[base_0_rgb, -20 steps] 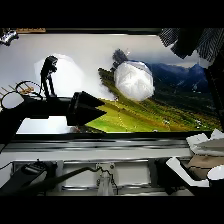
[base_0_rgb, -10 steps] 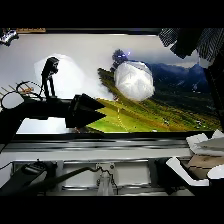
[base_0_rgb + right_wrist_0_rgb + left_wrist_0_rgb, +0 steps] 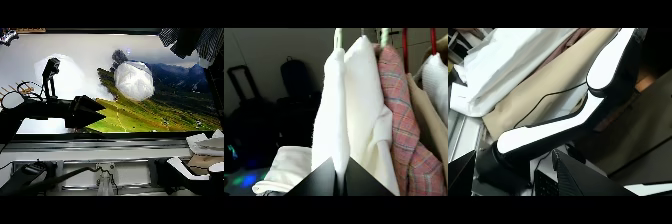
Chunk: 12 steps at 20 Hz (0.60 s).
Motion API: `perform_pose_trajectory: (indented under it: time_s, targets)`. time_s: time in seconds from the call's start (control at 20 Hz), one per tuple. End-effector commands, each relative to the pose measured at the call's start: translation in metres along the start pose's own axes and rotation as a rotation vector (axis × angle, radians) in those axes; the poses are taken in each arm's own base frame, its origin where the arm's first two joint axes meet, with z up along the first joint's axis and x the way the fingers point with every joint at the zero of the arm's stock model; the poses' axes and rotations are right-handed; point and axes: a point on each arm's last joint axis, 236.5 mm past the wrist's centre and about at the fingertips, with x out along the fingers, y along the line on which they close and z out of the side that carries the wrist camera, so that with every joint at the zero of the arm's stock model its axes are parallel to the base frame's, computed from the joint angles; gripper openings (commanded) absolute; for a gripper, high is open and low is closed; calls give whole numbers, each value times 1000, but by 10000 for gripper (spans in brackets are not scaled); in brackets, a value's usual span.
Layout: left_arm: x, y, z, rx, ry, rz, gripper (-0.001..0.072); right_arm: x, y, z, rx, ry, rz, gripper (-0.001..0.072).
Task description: Fold the clothes and pants, and hang the long-sleeved shirts on hangers.
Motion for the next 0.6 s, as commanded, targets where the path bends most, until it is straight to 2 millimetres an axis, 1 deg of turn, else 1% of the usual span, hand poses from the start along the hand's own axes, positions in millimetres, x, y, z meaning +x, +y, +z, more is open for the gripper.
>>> perform_pose_trajectory:
  time_s: [0.0, 0.1, 0.15, 0.2, 0.25, 0.3, 0.4, 0.45, 0.5, 0.55]
  targets:
    - [0, 1, 0, -3, 0, 1, 492, 4, -4, -2, 34, 14, 8, 66]
    - [0, 0, 0, -3, 0, 0, 492, 4, -3, 1, 32, -2, 10, 404]
    - [0, 0, 0, -4, 0, 0, 492, 4, -3, 3, 34, -6, 13, 505]
    - [0, 0, 0, -3, 0, 0, 492, 4, 0, 6, 39, -20, 26, 519]
    - [0, 0, 0, -3, 0, 0, 492, 0, 8, 13, 55, -44, 61, 519]
    - [0, 0, 0, -3, 0, 0, 493, -4, 19, 20, 83, -67, 116, 519]
    - [0, 0, 0, -4, -2, -1, 493, -23, 51, 45, 172, -147, 276, 519]
    - [0, -1, 1, -5, -6, -5, 493, -40, 69, 64, 243, -202, 382, 519]
    - [0, -2, 3, -7, -14, -9, 493, -62, 89, 81, 341, -241, 509, 519]
    - [0, 1, 8, -10, -35, 1, 492, -89, 111, 93, 478, -228, 669, 519]
